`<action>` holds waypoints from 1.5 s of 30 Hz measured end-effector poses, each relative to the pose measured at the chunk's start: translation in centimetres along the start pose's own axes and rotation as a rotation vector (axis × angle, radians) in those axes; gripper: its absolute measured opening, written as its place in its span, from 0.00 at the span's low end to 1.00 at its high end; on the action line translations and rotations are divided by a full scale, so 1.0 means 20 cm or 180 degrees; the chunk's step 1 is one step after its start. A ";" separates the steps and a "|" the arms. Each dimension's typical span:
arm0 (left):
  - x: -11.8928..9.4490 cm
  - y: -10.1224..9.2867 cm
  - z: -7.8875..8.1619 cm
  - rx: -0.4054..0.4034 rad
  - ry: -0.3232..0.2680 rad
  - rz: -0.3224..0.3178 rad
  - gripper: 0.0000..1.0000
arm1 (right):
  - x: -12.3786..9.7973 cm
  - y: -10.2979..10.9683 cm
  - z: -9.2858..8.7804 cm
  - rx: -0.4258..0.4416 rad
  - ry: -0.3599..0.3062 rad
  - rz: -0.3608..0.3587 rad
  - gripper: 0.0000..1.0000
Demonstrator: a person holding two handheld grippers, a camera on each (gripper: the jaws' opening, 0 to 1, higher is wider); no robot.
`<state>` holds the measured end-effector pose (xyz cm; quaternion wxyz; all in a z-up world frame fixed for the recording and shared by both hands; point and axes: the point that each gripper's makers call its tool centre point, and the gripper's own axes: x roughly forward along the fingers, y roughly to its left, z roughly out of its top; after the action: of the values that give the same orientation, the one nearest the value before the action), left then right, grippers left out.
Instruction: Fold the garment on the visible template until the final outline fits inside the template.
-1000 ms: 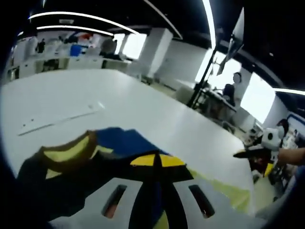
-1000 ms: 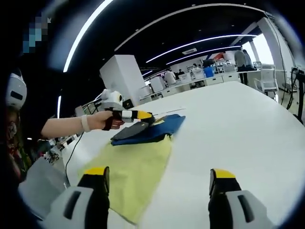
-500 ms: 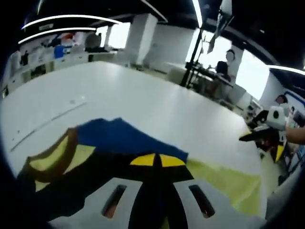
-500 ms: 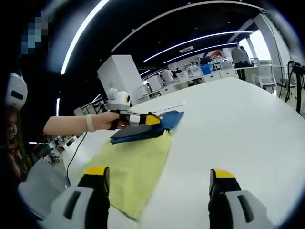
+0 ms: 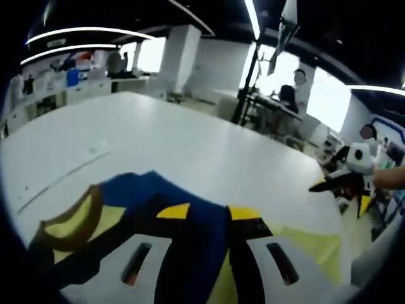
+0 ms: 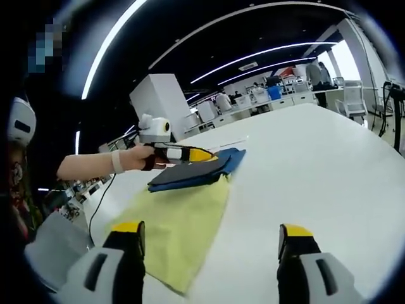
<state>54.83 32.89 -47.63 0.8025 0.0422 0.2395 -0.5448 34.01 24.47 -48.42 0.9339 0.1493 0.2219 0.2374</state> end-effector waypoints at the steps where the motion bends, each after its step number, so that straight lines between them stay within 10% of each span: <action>1: 0.00 0.00 0.01 0.0007 -0.0016 -0.0006 0.31 | 0.00 0.00 0.00 0.0000 0.0002 -0.0002 0.87; 19: -0.10 -0.05 0.00 0.0183 -0.0140 -0.0156 0.86 | 0.03 0.04 0.05 -0.0116 0.0015 0.0032 0.90; 45: -0.57 -0.17 -0.17 -0.0075 -0.0192 -0.0168 0.89 | 0.06 0.14 0.10 -0.0685 0.0341 0.0151 0.94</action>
<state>47.39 42.31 -45.08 0.7952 0.0101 0.2227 -0.5639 34.88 27.10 -45.99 0.9255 0.0406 0.2411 0.2894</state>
